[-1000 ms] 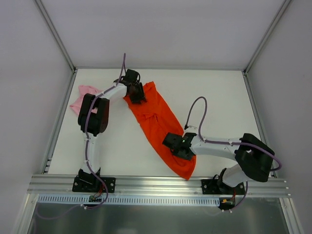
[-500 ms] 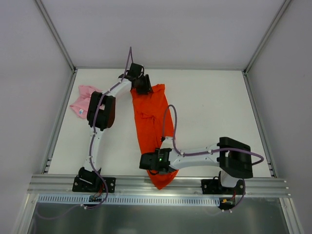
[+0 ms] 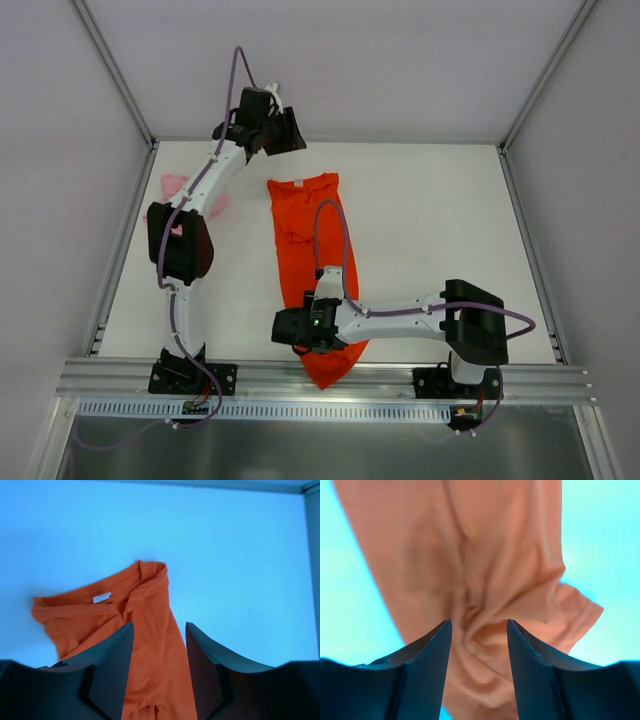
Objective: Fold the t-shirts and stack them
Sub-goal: Rotate the tshirt 90 degrees
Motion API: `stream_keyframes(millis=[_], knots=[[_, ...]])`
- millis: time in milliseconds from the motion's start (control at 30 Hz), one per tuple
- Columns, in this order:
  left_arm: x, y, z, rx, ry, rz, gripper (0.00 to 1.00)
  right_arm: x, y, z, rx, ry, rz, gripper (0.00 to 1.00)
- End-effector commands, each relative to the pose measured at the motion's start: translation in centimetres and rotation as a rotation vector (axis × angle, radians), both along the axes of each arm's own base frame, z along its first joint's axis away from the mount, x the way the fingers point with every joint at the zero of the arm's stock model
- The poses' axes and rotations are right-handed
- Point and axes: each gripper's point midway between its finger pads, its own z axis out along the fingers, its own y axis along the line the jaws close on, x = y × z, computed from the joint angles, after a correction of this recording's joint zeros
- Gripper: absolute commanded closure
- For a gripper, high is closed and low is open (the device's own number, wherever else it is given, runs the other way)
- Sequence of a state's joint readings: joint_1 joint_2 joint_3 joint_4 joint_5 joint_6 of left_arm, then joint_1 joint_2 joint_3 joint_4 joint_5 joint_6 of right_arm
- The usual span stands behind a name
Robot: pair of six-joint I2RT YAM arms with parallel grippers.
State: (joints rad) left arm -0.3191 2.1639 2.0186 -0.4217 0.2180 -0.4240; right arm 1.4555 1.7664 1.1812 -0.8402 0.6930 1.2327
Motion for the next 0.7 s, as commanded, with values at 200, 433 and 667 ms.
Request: stream_keyframes(millis=[200, 433, 667], knots=[[-7.4, 4.4, 8.2, 0.025, -0.051, 0.001, 0.52, 3.6, -3.8, 13.6, -0.011, -0.328, 0.005, 0.44], [-15.0, 3.8, -0.8, -0.03, 0.21, -0.025, 0.55, 4.1, -9.8, 13.9, 0.075, -0.255, 0.004, 0.41], [-17.7, 1.3, -7.7, 0.046, 0.369, -0.046, 0.53, 6.4, -11.2, 9.9, 0.063, -0.121, 0.049, 0.42]])
